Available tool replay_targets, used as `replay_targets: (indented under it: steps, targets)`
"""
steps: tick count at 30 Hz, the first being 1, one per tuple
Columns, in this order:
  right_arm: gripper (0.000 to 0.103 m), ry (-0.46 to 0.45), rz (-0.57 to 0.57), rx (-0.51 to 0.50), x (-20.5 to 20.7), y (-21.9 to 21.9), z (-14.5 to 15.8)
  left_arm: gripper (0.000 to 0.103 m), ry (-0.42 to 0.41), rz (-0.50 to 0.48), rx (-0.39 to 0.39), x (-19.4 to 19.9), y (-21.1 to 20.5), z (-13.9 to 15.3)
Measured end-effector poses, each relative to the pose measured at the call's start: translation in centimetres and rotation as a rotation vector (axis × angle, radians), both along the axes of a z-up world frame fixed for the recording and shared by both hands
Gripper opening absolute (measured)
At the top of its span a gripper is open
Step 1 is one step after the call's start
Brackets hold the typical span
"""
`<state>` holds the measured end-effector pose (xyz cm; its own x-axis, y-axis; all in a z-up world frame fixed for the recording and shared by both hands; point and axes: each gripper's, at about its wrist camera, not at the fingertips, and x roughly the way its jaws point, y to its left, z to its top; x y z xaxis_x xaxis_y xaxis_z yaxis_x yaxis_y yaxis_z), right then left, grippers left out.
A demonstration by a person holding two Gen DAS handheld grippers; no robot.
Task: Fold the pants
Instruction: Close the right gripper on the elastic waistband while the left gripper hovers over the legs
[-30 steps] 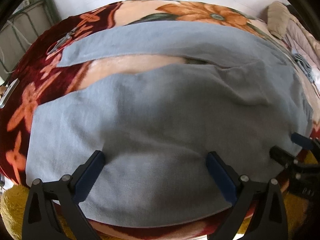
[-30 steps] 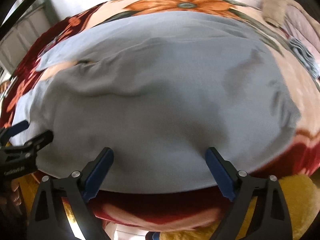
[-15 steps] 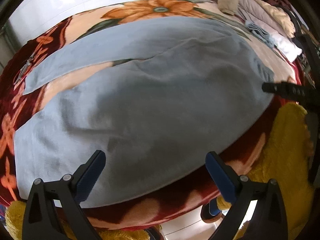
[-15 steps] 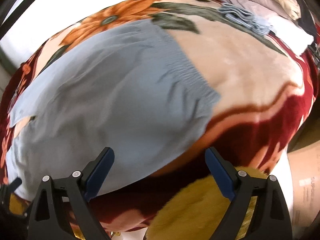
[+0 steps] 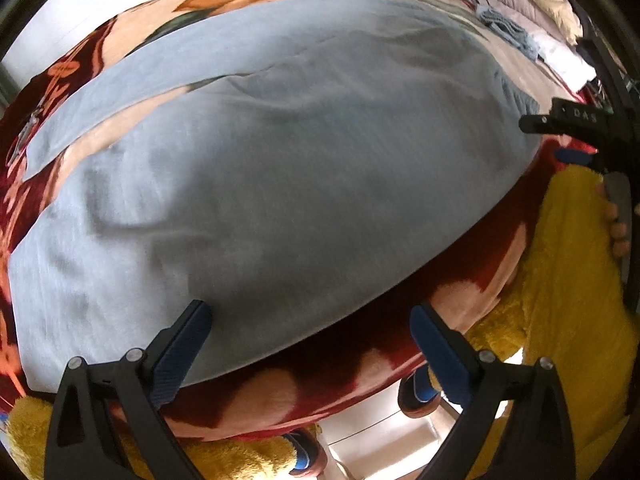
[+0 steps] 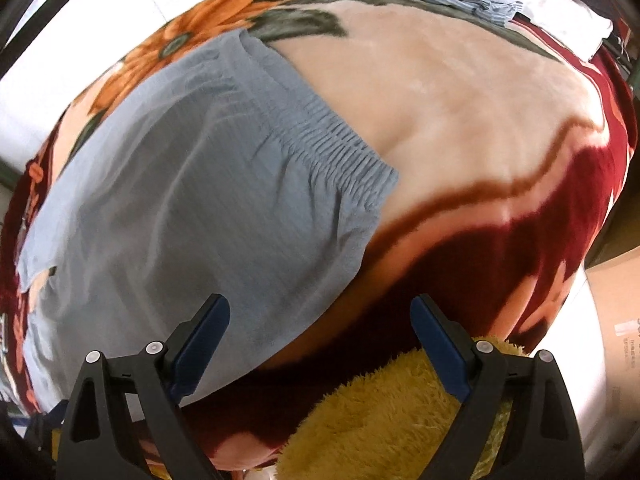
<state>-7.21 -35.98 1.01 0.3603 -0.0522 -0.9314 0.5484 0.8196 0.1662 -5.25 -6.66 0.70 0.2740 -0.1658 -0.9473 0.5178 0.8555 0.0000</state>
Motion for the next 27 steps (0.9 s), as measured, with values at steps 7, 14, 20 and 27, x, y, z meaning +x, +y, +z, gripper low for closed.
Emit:
replay_targets:
  steps: [7, 14, 20, 27]
  targets:
    - [0.094, 0.025, 0.021, 0.022, 1.1, -0.2, -1.2, 0.101, -0.005, 0.013, 0.020, 0.2, -0.2, -0.8]
    - [0.094, -0.032, -0.014, 0.083, 2.4, -1.5, -1.7, 0.100, -0.021, 0.024, 0.012, 0.4, -0.2, -1.1]
    - [0.064, -0.099, -0.041, 0.110, 2.1, -2.0, -1.4, 0.099, -0.042, 0.035, 0.010, 0.7, -0.2, -0.8]
    - [0.009, -0.209, -0.048, 0.213, 1.6, -2.9, -0.9, 0.097, -0.059, 0.047, 0.012, 0.9, 0.0, -0.4]
